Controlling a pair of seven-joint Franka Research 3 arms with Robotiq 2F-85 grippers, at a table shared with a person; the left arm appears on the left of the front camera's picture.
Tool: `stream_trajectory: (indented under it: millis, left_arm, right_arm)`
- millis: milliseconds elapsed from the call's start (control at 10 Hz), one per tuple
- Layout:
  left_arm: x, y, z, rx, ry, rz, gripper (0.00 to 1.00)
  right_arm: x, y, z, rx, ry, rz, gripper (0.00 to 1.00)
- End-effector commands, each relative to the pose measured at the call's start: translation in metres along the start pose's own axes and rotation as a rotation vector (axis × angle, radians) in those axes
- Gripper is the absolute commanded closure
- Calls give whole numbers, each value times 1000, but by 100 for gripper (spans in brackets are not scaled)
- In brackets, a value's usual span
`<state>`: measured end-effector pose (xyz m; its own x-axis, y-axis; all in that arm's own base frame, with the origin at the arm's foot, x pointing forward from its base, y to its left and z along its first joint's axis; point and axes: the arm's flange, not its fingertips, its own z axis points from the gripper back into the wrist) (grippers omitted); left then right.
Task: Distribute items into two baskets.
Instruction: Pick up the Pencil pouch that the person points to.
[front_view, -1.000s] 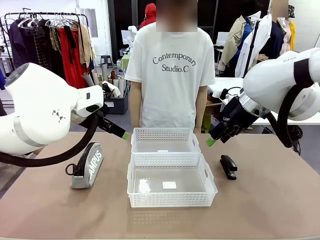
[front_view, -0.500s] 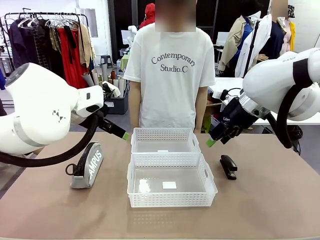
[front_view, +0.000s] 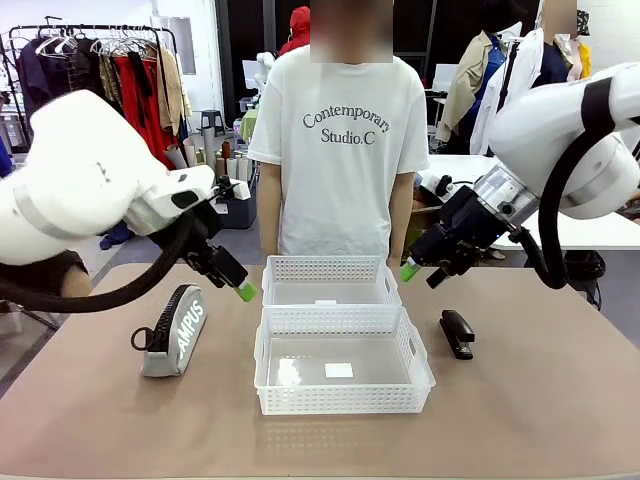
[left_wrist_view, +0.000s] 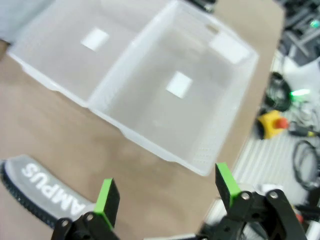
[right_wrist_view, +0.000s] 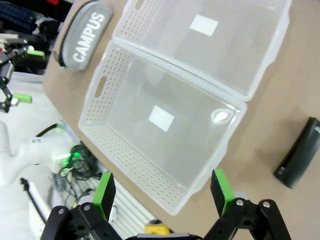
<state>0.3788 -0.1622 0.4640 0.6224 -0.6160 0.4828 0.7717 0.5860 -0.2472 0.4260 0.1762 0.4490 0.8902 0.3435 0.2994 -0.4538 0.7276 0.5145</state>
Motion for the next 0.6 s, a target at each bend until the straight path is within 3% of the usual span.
stream_trajectory:
  millis: [0, 200, 400, 500]
  left_arm:
    - [4, 7, 20, -166, 19, 62, 0]
    - [6, 10, 29, -350, -36, 165, 0]
    - [6, 17, 36, -538, -115, 228, 0]
    - [6, 21, 36, -576, -150, 262, 0]
  right_arm:
    - [11, 1, 6, 99, 15, -64, 0]
    - [15, 1, 11, 163, 29, -106, 0]
    - [20, -2, 15, 320, 42, -195, 0]
    - [22, -4, 17, 372, 33, -226, 0]
